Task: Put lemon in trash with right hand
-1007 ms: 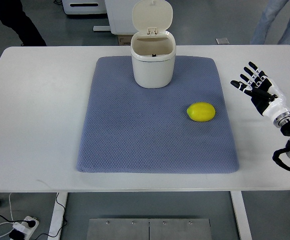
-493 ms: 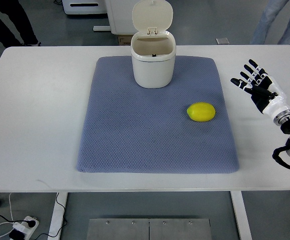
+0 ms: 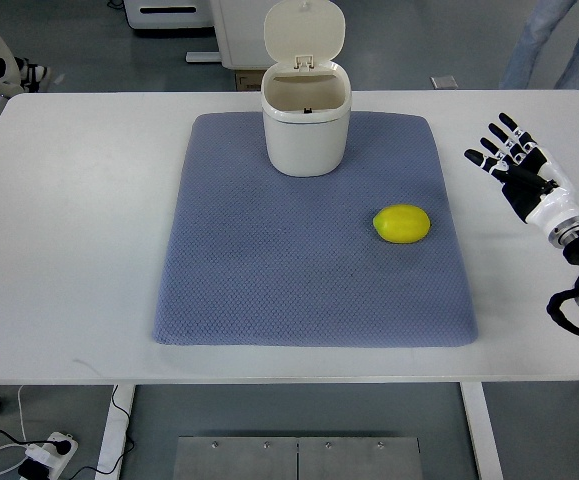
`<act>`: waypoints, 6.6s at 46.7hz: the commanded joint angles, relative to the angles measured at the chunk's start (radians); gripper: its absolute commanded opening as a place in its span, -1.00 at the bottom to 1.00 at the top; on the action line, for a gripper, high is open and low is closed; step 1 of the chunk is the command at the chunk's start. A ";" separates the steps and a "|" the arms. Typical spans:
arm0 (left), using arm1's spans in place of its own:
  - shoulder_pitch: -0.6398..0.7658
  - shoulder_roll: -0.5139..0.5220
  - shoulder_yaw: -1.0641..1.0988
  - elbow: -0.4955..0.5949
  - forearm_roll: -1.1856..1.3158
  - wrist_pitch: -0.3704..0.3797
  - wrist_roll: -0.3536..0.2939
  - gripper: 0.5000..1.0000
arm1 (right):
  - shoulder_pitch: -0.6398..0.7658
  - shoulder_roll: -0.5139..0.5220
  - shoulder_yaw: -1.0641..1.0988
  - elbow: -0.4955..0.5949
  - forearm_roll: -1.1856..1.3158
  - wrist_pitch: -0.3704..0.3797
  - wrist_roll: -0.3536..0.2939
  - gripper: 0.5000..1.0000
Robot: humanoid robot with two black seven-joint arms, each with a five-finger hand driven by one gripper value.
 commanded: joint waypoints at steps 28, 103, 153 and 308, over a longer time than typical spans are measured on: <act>0.000 0.000 0.000 0.000 0.000 0.000 0.000 1.00 | 0.040 -0.100 -0.064 0.013 0.045 0.086 -0.009 1.00; 0.000 0.000 0.000 0.000 0.000 0.000 0.000 1.00 | 0.638 -0.270 -1.161 0.100 -0.047 0.012 0.012 0.96; 0.000 0.000 0.000 0.000 0.000 0.000 0.000 1.00 | 0.557 -0.204 -1.187 0.085 -0.047 -0.054 0.095 0.81; 0.000 0.000 0.000 0.000 0.000 0.000 0.000 1.00 | 0.991 0.128 -1.161 -0.291 0.419 -0.114 -0.176 -1.00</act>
